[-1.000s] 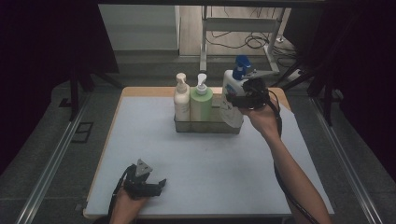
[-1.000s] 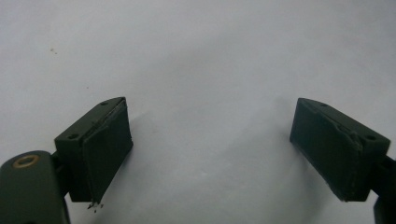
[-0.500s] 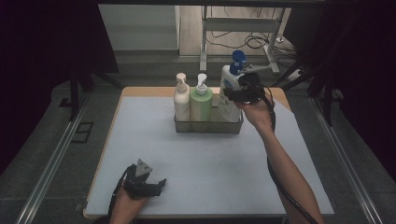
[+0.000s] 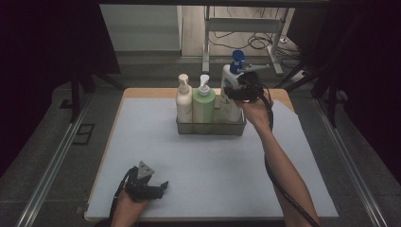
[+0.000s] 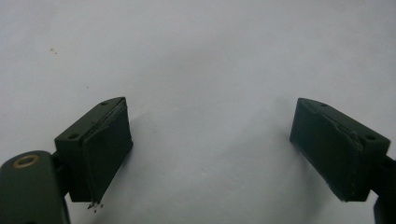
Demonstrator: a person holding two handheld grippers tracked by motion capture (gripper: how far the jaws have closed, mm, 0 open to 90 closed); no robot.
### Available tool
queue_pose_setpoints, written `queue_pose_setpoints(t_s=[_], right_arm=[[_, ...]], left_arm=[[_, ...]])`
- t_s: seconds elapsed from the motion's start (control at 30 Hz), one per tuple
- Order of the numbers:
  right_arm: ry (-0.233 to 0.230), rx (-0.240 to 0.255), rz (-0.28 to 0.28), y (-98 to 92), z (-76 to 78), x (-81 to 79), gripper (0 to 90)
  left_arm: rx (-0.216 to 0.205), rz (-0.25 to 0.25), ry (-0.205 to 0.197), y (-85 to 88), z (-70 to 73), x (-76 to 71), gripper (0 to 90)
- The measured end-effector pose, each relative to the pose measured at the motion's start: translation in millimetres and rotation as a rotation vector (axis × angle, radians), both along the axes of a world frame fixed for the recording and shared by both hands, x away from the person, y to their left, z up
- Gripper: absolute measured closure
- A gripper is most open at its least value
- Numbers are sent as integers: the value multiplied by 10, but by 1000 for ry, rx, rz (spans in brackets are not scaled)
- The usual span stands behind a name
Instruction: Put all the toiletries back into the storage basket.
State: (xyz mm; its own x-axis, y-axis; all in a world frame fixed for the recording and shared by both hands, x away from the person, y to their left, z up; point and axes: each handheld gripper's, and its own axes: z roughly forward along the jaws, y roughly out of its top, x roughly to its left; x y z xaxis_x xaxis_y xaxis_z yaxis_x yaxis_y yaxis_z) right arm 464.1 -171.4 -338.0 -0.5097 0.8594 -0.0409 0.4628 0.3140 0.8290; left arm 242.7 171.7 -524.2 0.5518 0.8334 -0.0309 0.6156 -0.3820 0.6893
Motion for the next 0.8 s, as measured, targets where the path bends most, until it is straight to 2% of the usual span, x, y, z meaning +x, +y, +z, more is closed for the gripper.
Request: queue_pose_setpoints(t_s=[0.5, 0.8], right_arm=[[0, -11, -20, 1, -158, 123, 412], [23, -12, -16, -5, -268, 139, 411]], left_arm=[[0, 1, 1, 0, 0, 0, 123], [0, 1, 1, 0, 0, 0, 123]])
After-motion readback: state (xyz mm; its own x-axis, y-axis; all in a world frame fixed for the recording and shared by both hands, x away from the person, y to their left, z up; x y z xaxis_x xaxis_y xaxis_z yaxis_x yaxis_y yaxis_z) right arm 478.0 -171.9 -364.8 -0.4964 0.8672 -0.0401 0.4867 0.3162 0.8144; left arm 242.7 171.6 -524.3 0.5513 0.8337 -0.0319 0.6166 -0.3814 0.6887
